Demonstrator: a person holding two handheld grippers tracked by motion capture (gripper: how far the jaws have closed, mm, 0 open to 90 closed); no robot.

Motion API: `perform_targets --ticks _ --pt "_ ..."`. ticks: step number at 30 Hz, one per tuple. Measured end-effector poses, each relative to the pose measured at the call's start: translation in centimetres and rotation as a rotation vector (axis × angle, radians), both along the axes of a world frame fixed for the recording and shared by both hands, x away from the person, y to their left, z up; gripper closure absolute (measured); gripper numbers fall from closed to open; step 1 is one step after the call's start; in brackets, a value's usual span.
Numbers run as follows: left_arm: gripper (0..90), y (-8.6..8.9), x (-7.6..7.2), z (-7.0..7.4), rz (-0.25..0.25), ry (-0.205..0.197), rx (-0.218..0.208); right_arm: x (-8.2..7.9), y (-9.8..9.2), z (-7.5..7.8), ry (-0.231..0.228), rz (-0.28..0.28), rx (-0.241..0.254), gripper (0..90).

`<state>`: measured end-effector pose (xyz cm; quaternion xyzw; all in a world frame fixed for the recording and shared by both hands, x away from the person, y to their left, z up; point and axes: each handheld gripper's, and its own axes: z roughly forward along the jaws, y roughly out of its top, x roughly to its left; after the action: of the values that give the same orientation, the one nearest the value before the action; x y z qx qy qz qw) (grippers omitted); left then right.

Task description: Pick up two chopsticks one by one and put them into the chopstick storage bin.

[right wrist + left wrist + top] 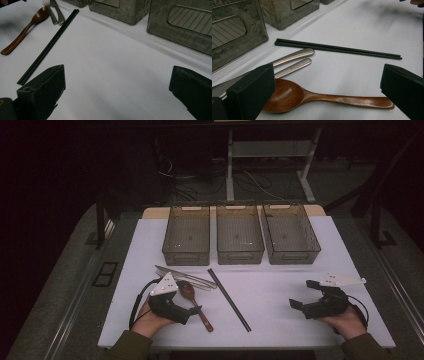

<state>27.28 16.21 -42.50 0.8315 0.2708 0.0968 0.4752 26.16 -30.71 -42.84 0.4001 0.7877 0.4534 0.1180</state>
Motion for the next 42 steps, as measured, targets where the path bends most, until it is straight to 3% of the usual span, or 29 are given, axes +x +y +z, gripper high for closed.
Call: perform_targets --ticks 21,42 --pt "0.0 0.1 -0.3 0.1 0.007 -0.001 -0.001 -0.1 0.3 0.7 0.022 -0.001 -0.003 0.8" --pt "0.0 0.3 -0.7 0.1 0.019 0.003 -0.003 0.7 3.3 1.1 0.027 0.083 -0.031 0.8"
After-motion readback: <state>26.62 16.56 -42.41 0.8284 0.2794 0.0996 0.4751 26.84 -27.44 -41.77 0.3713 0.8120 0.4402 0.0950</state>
